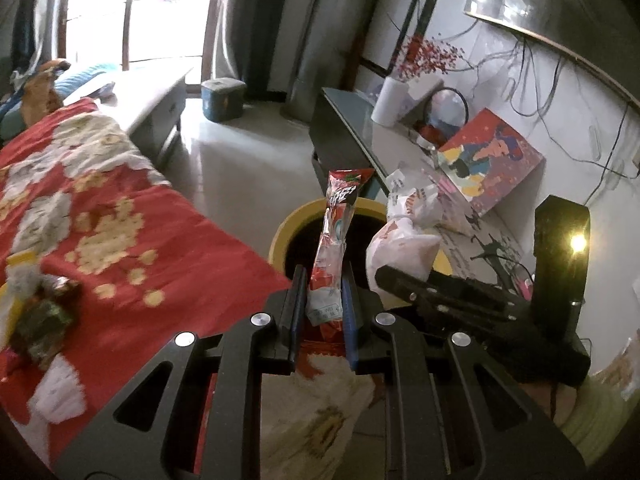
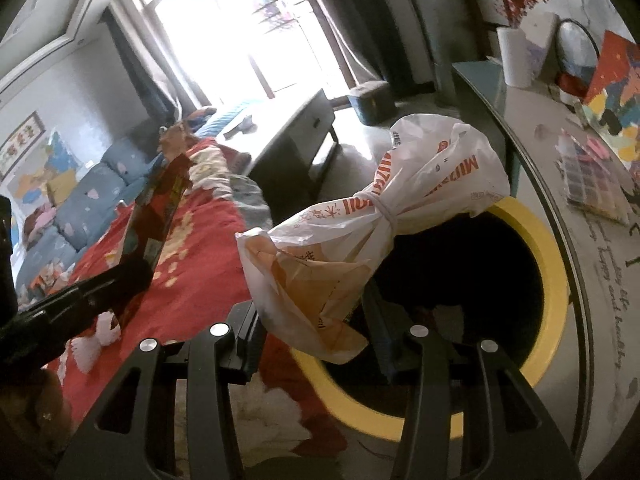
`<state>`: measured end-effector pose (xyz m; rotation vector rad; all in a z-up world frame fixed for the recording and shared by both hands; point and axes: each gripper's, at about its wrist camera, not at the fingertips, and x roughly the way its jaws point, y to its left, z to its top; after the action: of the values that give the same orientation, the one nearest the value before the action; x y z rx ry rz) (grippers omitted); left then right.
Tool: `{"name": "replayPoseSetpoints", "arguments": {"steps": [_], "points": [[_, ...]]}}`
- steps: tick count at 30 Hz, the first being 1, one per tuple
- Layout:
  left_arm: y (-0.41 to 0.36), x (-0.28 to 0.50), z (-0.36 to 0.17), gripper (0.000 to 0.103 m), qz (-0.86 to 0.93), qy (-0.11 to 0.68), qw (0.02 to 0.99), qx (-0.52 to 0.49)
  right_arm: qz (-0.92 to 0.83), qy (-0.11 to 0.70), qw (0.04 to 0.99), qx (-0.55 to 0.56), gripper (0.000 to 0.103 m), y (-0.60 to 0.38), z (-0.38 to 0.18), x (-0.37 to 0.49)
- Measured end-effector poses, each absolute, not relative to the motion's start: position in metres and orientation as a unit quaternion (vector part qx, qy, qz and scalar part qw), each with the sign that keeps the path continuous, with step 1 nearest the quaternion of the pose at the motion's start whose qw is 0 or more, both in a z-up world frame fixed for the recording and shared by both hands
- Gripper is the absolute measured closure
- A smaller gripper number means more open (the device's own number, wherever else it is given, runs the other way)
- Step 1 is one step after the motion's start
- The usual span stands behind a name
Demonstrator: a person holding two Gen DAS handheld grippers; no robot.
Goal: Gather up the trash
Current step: 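Carry both items over the yellow-rimmed bin and open both tools to drop them, then move both open tools back over the trash on the bedspread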
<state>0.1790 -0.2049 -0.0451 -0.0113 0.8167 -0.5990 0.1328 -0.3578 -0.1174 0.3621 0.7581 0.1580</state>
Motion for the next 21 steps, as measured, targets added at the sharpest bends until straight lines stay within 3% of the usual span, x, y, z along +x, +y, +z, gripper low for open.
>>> {"name": "replayPoseSetpoints", "arguments": {"steps": [4, 7, 9, 11, 15, 17, 21], "points": [[-0.227, 0.193, -0.051, 0.091, -0.298, 0.403, 0.865, 0.003, 0.062, 0.38, 0.905, 0.183, 0.058, -0.368, -0.128, 0.131], [-0.243, 0.203, -0.055, 0.087, -0.303, 0.408, 0.861, 0.008, 0.046, 0.391, 0.899, 0.19, 0.051, -0.378, -0.134, 0.133], [-0.25, 0.207, -0.055, 0.077, -0.305, 0.407, 0.861, 0.004, 0.035, 0.39, 0.899, 0.194, 0.043, -0.384, -0.135, 0.133], [-0.252, 0.209, -0.055, 0.053, -0.305, 0.406, 0.861, -0.003, 0.02, 0.388, 0.9, 0.197, 0.035, -0.39, -0.134, 0.131], [-0.25, 0.208, -0.054, 0.036, -0.296, 0.397, 0.869, -0.01, 0.002, 0.377, 0.905, 0.198, 0.029, -0.4, -0.13, 0.128], [-0.247, 0.206, -0.051, 0.017, -0.292, 0.393, 0.872, -0.013, -0.01, 0.368, 0.909, 0.197, 0.028, -0.403, -0.127, 0.126], [-0.237, 0.202, -0.044, 0.011, -0.283, 0.385, 0.878, -0.025, -0.017, 0.354, 0.914, 0.198, 0.023, -0.405, -0.12, 0.123]]}}
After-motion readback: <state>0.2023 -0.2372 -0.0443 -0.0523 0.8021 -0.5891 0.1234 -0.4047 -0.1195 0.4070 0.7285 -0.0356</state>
